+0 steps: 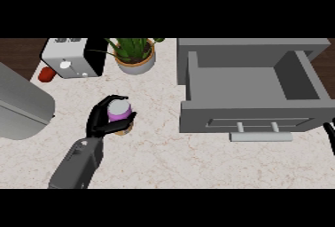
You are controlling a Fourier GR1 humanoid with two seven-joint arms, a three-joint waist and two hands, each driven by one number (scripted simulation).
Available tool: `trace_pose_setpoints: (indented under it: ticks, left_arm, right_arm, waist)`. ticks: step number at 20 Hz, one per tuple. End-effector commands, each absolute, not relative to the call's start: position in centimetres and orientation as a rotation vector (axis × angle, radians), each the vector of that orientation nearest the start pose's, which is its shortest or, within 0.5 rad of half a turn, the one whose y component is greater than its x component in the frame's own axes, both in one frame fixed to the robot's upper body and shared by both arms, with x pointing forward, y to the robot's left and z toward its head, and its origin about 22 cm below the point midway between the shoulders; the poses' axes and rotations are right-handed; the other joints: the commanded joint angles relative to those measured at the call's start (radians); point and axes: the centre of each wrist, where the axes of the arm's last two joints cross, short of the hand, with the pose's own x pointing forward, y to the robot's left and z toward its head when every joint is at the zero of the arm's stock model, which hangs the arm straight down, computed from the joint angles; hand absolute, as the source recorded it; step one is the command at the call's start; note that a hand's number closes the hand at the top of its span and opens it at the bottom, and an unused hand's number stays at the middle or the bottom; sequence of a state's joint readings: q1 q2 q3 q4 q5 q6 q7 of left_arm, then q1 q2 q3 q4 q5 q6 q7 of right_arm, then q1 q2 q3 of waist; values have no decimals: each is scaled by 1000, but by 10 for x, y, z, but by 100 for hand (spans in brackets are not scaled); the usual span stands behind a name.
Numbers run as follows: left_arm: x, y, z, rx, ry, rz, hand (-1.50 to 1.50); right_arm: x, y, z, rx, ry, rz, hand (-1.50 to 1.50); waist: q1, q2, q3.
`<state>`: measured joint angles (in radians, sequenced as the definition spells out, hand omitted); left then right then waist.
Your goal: Pick up the can, place it into the drawer and close the drawer
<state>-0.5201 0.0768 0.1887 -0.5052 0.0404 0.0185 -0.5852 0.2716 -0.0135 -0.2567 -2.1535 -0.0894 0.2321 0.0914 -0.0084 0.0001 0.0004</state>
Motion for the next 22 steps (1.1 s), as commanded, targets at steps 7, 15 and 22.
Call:
trace_pose_setpoints:
  ticks: [7, 15, 22]
  left_arm:
    - [305, 268, -95, 62, -1592, 119, 150]
    - [296, 265, -55, 40, -1663, 128, 150]
    - [321, 243, 5, -12, -1691, 36, 150]
  right_arm:
    - [132, -297, 91, -160, -1802, -34, -150]
    - [132, -295, 96, -157, -1814, -31, -150]
    - [133, -295, 99, -173, -1834, -36, -150]
  waist:
    - [7, -3, 0]
    - [11, -4, 0]
    - [6, -3, 0]
